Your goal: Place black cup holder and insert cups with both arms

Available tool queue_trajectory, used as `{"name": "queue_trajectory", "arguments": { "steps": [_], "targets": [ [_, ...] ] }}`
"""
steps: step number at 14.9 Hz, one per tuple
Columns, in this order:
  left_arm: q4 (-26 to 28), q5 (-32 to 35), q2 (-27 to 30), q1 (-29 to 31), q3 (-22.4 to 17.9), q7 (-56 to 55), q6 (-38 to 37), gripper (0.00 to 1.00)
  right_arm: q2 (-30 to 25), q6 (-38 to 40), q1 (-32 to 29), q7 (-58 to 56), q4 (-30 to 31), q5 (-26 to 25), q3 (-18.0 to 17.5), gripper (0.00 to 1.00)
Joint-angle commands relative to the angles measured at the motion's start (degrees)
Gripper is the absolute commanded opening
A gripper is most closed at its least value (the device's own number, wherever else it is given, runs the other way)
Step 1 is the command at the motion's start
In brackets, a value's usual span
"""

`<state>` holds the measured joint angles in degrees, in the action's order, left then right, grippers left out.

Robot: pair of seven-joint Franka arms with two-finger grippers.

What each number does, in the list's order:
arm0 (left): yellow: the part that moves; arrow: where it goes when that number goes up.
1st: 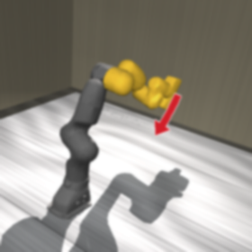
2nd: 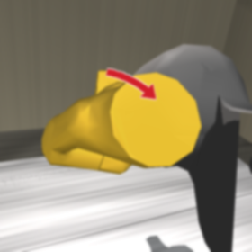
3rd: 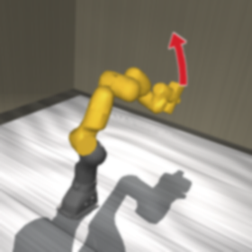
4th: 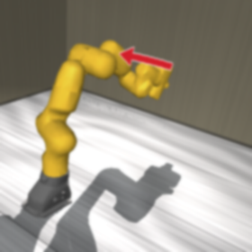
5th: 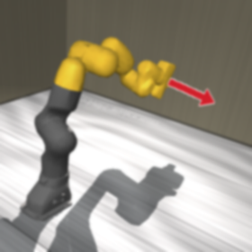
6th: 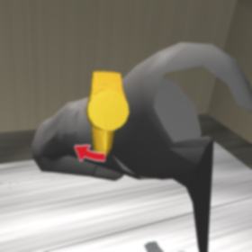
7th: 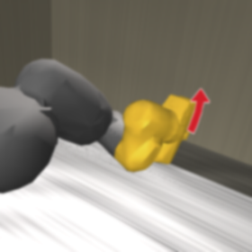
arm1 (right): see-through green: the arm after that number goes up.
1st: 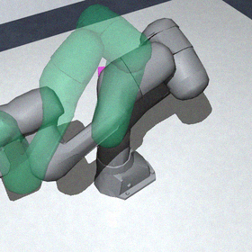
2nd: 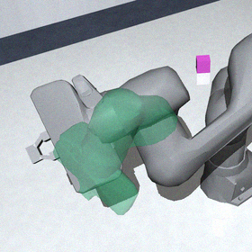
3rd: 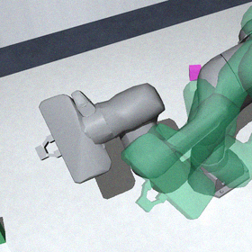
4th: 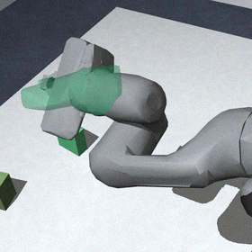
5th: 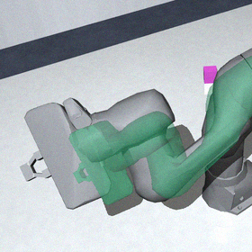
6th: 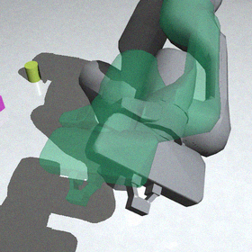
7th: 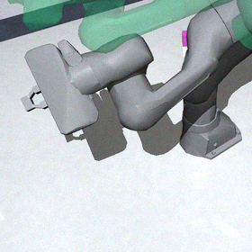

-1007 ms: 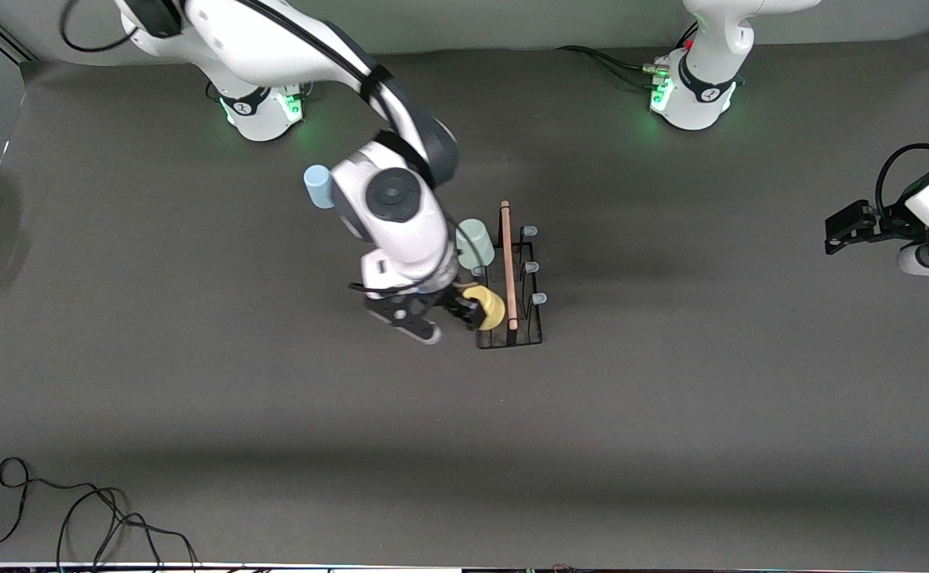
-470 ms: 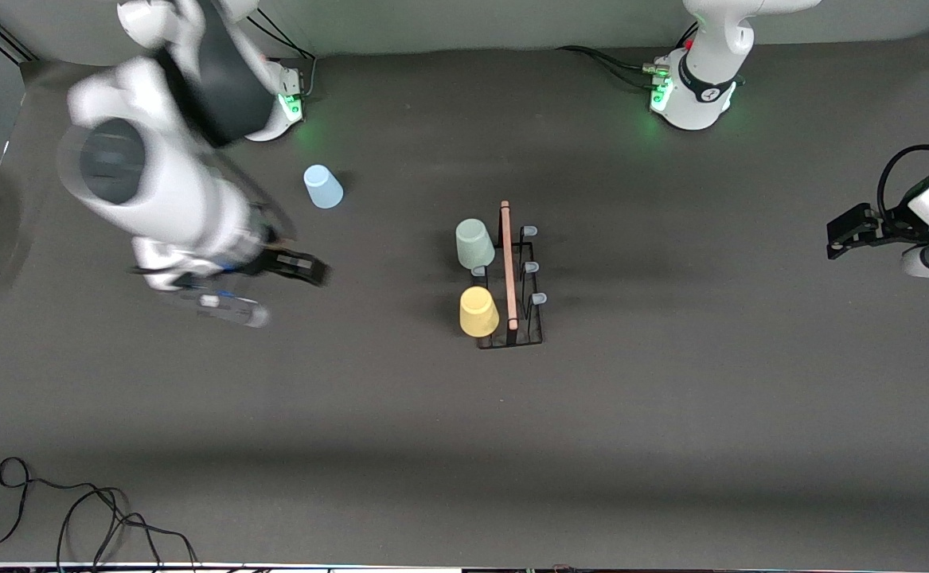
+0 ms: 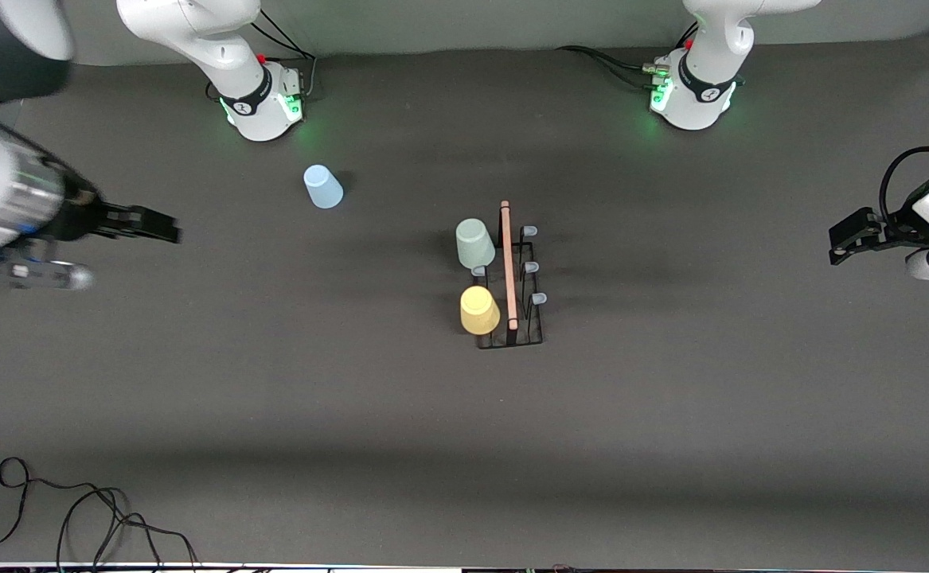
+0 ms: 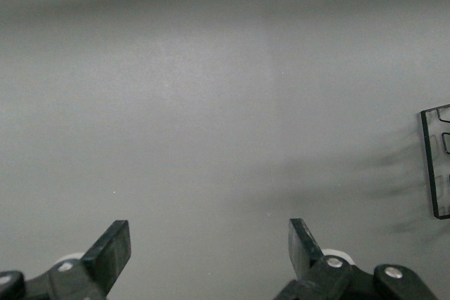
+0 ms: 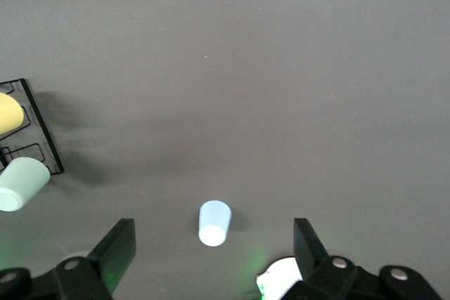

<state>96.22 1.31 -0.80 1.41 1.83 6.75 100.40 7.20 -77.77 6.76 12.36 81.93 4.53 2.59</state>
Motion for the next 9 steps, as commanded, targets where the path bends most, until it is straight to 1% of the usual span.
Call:
{"name": "queue_trajectory", "arguments": {
  "steps": [1,4,5,7,9],
  "targets": [
    [0.46,0.62,0.62,-0.53,-0.16,-1.21,-0.11,1.0,-4.65,-0.45,-1.93,-5.05,4.2,0.75,1.79,0.99],
    [0.55,0.62,0.62,-0.53,-0.16,-1.21,-0.11,1.0,-5.18,-3.16,-1.76,-7.08,5.25,0.39,5.49,0.99],
    [0.55,0.62,0.62,-0.53,-0.16,-1.21,-0.03,1.0,-5.96,-5.27,-1.75,-7.17,6.91,0.04,5.59,0.99],
    [0.55,0.62,0.53,-0.62,-0.16,-1.65,-0.11,1.0,-8.86,-10.62,-1.67,-7.17,12.18,-0.13,5.76,0.99],
    [0.72,0.62,0.44,-0.62,-0.16,-1.92,-0.2,1.0,-10.71,-13.71,-1.58,-7.17,15.71,-0.13,5.76,0.99]
  ]
}}
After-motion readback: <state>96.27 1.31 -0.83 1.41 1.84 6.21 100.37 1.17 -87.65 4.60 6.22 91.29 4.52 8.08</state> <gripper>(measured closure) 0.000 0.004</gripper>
